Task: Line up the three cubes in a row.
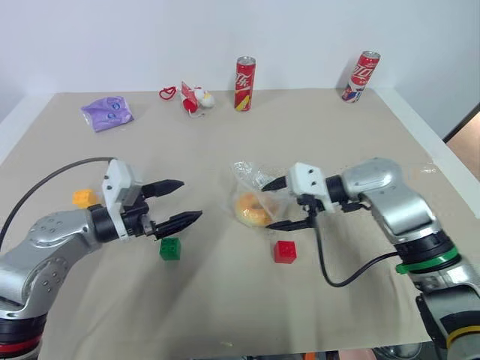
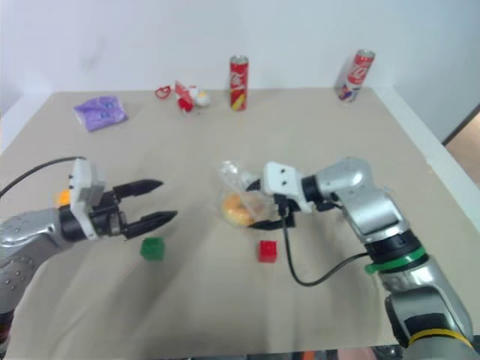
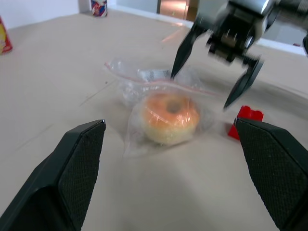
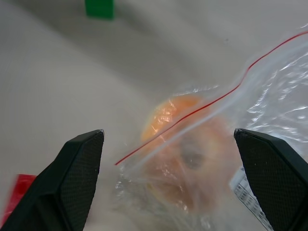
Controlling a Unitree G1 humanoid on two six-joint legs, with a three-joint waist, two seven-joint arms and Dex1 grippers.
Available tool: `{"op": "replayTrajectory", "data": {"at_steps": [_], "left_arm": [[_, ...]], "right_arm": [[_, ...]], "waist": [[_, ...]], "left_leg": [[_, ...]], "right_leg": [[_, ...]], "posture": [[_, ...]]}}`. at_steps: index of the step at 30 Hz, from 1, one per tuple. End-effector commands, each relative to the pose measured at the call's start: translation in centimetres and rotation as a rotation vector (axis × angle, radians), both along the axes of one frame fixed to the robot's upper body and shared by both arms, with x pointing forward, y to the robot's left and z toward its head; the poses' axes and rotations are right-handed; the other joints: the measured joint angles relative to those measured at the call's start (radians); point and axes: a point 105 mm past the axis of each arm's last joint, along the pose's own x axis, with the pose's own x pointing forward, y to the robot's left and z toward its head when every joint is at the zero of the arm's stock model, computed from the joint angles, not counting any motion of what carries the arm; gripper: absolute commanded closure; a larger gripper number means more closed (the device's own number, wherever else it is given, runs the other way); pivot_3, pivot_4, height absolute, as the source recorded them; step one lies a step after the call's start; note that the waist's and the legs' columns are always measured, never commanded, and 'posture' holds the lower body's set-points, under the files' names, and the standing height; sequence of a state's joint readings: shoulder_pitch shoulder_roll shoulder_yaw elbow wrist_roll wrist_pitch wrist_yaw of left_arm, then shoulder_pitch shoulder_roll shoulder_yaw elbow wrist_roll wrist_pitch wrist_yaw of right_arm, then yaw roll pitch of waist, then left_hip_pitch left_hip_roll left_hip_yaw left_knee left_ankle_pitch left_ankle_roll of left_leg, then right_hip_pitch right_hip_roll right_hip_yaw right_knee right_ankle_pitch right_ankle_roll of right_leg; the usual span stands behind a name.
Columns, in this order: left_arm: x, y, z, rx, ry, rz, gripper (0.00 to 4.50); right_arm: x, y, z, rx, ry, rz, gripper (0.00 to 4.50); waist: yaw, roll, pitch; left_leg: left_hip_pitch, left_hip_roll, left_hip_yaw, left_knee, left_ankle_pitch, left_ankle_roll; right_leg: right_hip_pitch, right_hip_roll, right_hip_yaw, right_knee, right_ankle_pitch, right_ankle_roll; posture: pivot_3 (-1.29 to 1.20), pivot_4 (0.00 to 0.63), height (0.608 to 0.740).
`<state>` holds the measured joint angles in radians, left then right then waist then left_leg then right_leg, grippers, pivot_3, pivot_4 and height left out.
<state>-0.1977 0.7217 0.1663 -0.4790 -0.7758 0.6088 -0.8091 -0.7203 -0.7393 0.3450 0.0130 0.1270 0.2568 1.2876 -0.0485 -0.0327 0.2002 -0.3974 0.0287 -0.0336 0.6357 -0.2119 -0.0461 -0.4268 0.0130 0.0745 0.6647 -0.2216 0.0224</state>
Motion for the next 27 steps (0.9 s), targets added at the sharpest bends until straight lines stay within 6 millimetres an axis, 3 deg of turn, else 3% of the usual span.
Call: {"op": "replayTrajectory", "data": {"at_steps": [1, 8, 11, 21, 22, 27], "left_arm": [[0.6, -0.6, 0.4, 0.000, -0.031, 0.000, 0.08], [0.6, -1.3, 0.1, -0.005, -0.030, -0.013, 0.08], [0.7, -1.2, 0.1, -0.006, -0.030, -0.006, 0.00], [1.3, -1.4, -0.3, -0.019, -0.025, 0.009, 0.00], [1.3, -1.5, -0.3, -0.019, -0.025, 0.006, 0.00], [1.8, -2.0, -0.3, -0.018, -0.029, -0.012, 0.00]], "right_arm": [[0.7, 0.4, -0.2, -0.033, -0.062, 0.001, 0.00], [1.5, 1.3, -1.5, -0.067, -0.079, -0.022, 0.00], [1.6, 1.4, -1.7, -0.077, -0.082, -0.023, 0.83], [1.7, 1.1, -2.0, -0.069, -0.077, -0.032, 4.26], [1.9, 1.0, -2.0, -0.069, -0.079, -0.043, 4.46], [2.5, 0.2, -1.5, -0.061, -0.079, -0.088, 4.46]], "waist": [[0.000, 0.000, 0.000], [0.000, 0.000, 0.000], [0.000, 0.000, 0.000], [0.000, -0.001, -0.001], [0.000, -0.001, -0.001], [0.000, -0.001, -0.001]], "left_leg": [[0.000, 0.000, 0.000, 0.000, 0.000, 0.000], [0.000, 0.000, 0.000, 0.000, 0.000, 0.000], [0.000, 0.000, 0.000, 0.001, 0.000, 0.000], [0.001, 0.000, 0.000, 0.001, 0.000, 0.000], [0.001, 0.000, 0.000, 0.001, 0.000, 0.000], [0.002, 0.000, 0.000, 0.002, 0.000, 0.000]], "right_leg": [[0.000, 0.000, 0.000, 0.000, 0.000, 0.000], [0.000, 0.000, 0.000, 0.000, 0.000, 0.000], [0.001, 0.000, 0.000, 0.000, 0.001, 0.000], [0.001, 0.000, 0.000, 0.000, 0.001, 0.000], [0.002, 0.000, 0.000, 0.000, 0.001, 0.000], [0.002, 0.000, 0.000, 0.000, 0.002, 0.000]], "posture": [[0.00, 0.150, 0.740], [0.00, 0.150, 0.740], [0.00, 0.150, 0.740], [0.00, 0.150, 0.740], [0.00, 0.150, 0.740], [0.00, 0.150, 0.740]]}}
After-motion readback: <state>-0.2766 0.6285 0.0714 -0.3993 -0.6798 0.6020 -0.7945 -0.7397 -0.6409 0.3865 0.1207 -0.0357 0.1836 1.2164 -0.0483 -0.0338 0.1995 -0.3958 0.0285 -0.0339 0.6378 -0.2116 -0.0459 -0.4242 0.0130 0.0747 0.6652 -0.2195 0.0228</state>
